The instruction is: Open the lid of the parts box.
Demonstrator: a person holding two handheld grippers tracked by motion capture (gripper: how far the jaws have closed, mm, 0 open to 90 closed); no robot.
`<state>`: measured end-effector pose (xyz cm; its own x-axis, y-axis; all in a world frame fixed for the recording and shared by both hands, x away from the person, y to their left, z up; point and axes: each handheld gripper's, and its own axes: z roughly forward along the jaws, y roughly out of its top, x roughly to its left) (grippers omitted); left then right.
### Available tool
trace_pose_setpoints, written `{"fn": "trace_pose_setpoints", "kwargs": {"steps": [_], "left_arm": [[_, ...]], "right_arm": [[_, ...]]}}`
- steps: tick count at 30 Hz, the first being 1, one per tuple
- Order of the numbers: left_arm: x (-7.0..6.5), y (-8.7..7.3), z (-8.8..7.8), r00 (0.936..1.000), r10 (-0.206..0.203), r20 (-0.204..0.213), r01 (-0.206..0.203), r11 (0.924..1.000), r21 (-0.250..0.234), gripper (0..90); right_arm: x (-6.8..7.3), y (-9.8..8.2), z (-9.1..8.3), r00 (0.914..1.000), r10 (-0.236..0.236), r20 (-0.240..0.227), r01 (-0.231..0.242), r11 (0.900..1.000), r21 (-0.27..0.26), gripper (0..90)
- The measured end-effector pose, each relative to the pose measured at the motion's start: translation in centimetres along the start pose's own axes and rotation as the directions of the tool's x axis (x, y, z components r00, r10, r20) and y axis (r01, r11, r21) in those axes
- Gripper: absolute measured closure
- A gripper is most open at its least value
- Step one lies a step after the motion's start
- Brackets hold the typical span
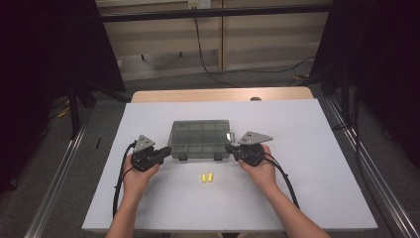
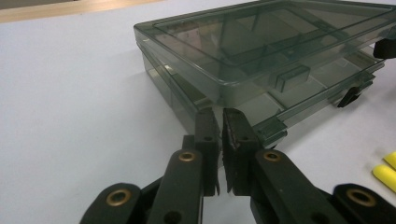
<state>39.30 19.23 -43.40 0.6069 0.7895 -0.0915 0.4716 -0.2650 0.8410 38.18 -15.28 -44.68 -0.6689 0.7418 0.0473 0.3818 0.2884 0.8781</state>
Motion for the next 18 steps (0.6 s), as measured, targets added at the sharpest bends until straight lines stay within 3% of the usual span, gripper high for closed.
{"fn": "trace_pose_setpoints", "kwargs": {"steps": [6,10,18], "left_arm": [[0.1,0.1,0.1,1.0,0.0,-0.004,-0.001,0.9996,-0.028,78.3],[0.0,0.5,0.3,0.9995,0.027,-0.018,-0.027,0.9994,-0.02,76.1],[0.2,1.8,0.1,0.9992,0.018,-0.037,-0.02,0.999,-0.04,73.6]], "right_arm": [[0.1,0.0,0.0,0.9999,-0.015,0.005,0.015,1.0,-0.003,90.0],[0.0,-0.1,-0.1,0.9999,-0.012,0.0,0.012,1.0,-0.006,90.0],[0.0,-0.2,-0.1,0.9997,-0.023,0.002,0.023,1.0,-0.014,90.0]]}}
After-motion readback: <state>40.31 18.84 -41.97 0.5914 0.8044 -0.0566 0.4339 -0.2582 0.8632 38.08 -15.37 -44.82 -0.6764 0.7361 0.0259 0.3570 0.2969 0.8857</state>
